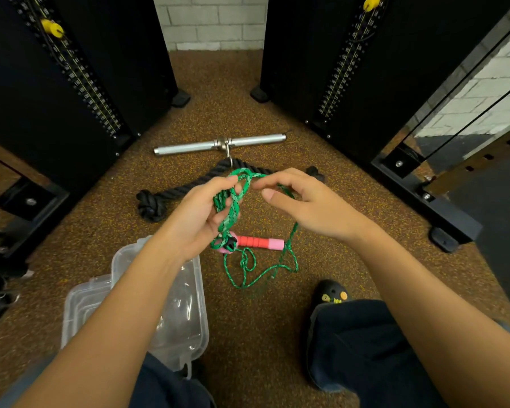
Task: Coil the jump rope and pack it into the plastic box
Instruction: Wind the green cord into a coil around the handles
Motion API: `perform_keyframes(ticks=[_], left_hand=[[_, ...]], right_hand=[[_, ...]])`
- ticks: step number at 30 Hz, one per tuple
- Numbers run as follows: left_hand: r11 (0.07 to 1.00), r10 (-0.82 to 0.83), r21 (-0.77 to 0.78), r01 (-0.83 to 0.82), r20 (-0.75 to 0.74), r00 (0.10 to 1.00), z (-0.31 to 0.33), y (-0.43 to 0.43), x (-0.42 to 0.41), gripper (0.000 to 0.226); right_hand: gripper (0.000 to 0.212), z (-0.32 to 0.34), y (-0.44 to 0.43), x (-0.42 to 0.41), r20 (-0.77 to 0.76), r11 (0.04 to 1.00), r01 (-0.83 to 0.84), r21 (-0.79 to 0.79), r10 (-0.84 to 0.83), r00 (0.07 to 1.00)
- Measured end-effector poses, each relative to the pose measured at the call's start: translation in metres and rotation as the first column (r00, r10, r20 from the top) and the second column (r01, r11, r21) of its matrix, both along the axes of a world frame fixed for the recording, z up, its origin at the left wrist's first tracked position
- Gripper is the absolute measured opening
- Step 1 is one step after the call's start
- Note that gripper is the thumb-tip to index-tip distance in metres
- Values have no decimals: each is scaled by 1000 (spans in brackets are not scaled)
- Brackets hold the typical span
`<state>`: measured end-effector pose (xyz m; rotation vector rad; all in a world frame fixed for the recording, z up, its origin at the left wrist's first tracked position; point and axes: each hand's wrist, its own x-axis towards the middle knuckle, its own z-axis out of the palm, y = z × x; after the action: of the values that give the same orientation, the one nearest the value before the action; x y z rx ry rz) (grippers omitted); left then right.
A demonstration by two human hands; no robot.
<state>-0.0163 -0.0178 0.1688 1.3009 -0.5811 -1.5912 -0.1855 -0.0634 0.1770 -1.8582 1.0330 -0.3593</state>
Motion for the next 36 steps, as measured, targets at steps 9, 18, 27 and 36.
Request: perform_keyframes(ticks=[9, 18, 27, 36], left_hand=[[976, -167, -49, 212, 459, 873, -10, 1, -5, 30], [957, -129, -46, 287, 818, 561, -20, 0, -1, 15], [994, 24, -112, -6, 160, 987, -11, -5, 17, 16], [945, 315, -51, -323, -125, 941, -11, -10, 39, 20]], right_hand=[[12, -7, 1, 7, 80, 978, 204, -31, -201, 976], [34, -4, 1, 9, 156, 957, 194, 213, -230, 961], [25, -4, -14, -6, 217, 914, 147, 377, -242, 946], [24, 2, -25, -22, 152, 822, 293, 488, -411, 899]])
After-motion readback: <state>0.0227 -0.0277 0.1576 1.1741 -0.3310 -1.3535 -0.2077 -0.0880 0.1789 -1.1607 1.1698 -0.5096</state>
